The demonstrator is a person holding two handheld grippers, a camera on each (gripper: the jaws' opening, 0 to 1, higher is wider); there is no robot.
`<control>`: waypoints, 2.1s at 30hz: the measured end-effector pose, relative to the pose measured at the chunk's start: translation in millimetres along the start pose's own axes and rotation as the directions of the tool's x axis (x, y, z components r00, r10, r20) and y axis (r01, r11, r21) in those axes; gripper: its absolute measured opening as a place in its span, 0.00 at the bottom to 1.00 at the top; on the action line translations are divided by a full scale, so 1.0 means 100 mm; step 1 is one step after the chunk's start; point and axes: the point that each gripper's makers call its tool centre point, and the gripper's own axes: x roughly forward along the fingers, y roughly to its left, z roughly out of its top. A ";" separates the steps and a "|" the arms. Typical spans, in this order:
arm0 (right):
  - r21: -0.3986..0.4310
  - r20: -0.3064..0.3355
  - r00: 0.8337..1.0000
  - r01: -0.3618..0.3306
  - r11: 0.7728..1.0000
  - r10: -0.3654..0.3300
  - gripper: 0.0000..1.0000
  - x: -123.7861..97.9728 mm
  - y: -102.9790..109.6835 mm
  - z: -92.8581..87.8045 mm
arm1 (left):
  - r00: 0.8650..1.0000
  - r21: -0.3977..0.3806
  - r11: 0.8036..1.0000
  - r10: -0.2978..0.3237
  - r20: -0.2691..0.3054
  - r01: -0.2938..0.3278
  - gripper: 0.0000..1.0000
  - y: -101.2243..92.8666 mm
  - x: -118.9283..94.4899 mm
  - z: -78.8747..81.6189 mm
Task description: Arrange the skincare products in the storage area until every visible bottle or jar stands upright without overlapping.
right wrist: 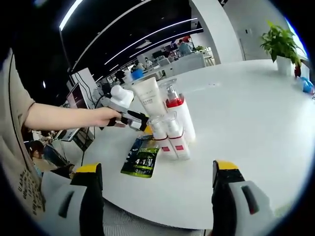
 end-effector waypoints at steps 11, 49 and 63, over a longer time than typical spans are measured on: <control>-0.011 -0.008 1.000 -0.004 1.000 0.004 0.93 0.01 0.02 -0.01 | 0.998 0.027 0.999 0.018 0.067 -0.020 0.36 0.18 -0.16 0.22; -0.070 -0.012 0.999 -0.037 0.997 0.037 0.93 0.01 0.10 -0.01 | 0.995 0.258 0.964 -0.040 -0.096 0.063 0.36 -0.03 -0.88 -0.28; -0.093 -0.012 0.998 -0.057 0.994 0.056 0.93 0.01 0.15 0.00 | 0.967 0.333 0.926 -0.103 -0.233 0.179 0.36 -0.37 -1.05 -0.78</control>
